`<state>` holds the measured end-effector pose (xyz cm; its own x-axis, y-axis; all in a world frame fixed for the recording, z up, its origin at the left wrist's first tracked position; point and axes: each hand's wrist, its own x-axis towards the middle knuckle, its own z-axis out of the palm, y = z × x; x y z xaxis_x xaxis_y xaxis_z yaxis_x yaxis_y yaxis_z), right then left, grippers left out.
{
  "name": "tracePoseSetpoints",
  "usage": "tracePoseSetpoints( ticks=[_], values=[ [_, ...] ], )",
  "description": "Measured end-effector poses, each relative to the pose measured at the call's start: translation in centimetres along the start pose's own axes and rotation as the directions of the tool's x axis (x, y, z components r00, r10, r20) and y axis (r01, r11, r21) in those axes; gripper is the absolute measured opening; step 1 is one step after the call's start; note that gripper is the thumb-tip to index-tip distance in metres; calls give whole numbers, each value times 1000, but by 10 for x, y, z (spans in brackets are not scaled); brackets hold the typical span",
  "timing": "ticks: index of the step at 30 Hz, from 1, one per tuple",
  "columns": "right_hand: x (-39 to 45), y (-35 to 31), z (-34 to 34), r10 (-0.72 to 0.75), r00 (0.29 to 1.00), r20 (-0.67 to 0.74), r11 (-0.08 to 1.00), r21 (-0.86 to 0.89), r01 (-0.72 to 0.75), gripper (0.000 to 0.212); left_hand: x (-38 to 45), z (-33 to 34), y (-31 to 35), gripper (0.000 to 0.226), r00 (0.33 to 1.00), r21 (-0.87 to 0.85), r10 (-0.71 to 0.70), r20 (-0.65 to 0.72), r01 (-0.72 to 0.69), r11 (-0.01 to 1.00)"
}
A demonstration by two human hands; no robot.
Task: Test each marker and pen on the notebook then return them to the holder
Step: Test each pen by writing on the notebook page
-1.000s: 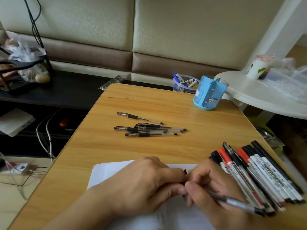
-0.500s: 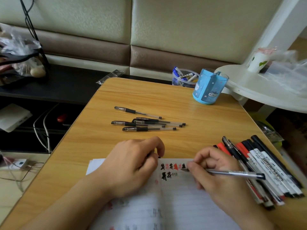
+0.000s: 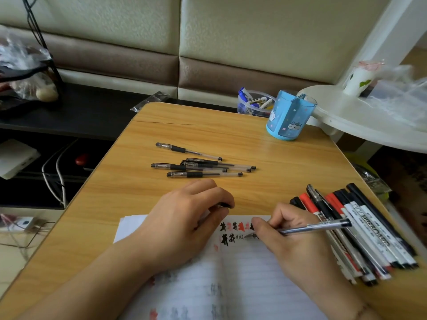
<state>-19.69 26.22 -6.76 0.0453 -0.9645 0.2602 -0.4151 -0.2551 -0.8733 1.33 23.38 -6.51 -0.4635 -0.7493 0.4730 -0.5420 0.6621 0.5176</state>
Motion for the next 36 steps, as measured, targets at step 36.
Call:
tracePoseSetpoints(
  ticks=[36],
  values=[
    [-3, -17, -10, 70, 991, 116, 863, 491, -119, 51, 3, 2, -1, 32, 992, -110, 28, -126, -42, 993]
  ],
)
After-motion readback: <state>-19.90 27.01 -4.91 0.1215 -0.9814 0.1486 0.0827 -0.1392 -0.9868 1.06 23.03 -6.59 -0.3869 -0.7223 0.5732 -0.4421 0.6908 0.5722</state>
